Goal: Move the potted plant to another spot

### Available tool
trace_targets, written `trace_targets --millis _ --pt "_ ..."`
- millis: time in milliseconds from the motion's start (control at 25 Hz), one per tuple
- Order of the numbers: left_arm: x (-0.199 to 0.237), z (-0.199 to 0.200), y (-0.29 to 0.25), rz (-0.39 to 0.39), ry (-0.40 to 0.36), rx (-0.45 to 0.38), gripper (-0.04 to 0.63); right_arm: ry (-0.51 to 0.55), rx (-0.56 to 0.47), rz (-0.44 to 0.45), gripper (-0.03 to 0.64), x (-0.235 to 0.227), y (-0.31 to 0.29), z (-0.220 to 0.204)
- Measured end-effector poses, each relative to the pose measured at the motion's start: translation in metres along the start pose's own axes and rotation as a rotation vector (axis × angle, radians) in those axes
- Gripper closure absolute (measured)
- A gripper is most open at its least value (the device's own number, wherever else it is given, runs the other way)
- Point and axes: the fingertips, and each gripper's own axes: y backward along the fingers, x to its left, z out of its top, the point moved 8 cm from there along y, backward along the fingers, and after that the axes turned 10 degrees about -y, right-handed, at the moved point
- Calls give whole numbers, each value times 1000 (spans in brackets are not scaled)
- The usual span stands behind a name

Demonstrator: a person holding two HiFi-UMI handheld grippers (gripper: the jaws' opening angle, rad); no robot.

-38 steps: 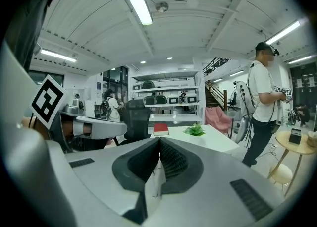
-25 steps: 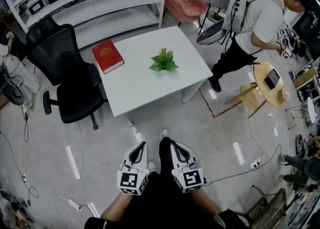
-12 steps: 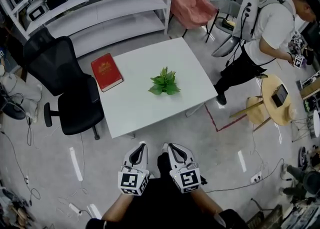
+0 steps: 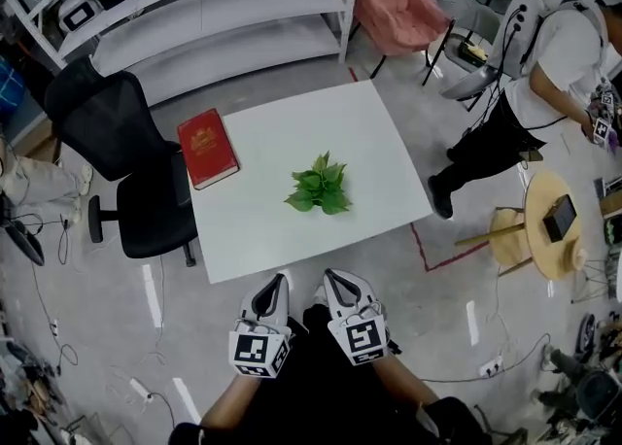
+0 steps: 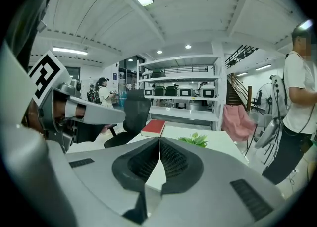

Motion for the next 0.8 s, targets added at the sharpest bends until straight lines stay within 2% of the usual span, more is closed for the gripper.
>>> trace_targets --millis 240,440,640,800 --pt "4 6 -21 50 7 3 577 59 52 54 604 -16 -30 6" --pt "10 11 -35 72 13 1 577 126 116 54 604 -27 -57 6" --pt "24 11 -53 76 29 5 577 216 169 28 604 -36 -87 2" --pt "38 18 -73 49 18 -12 577 276 208 24 604 -41 -114 -1"
